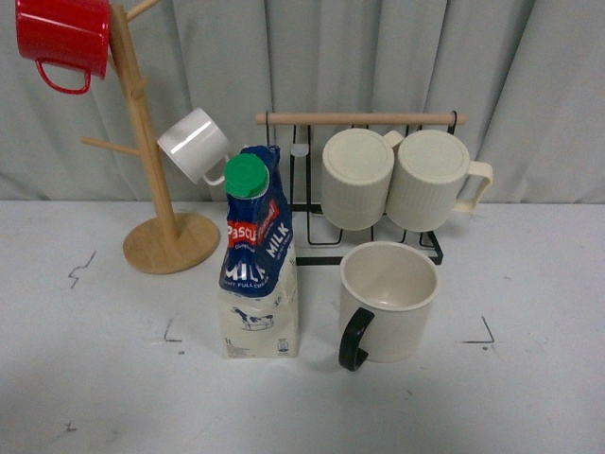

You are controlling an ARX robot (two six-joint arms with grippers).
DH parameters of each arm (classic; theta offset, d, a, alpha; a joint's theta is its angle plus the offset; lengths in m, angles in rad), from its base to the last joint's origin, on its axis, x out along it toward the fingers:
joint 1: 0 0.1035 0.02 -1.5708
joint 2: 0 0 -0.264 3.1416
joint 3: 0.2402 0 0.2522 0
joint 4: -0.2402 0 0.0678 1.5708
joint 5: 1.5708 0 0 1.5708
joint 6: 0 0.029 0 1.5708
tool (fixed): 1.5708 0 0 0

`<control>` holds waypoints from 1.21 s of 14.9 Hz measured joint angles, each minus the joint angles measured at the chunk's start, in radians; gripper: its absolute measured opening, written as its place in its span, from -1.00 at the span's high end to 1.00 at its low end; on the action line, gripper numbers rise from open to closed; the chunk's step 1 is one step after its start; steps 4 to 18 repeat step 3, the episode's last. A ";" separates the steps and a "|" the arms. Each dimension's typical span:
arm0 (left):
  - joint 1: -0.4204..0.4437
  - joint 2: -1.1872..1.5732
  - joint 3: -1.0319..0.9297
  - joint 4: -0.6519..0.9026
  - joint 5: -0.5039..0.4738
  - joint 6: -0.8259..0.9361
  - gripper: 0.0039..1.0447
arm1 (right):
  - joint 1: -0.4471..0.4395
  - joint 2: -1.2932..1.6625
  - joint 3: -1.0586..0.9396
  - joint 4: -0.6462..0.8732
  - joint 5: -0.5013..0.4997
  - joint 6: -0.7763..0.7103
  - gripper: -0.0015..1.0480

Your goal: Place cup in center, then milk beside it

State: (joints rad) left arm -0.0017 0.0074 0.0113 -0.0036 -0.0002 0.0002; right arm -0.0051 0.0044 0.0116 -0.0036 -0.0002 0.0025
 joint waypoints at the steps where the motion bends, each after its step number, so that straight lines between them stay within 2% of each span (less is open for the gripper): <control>1: 0.000 0.000 0.000 0.000 0.000 0.000 -0.88 | 0.000 0.000 0.000 0.000 0.000 0.000 -0.87; 18: 0.000 0.000 0.000 0.000 0.000 0.000 -0.88 | 0.000 0.000 0.000 0.000 0.000 0.000 -0.87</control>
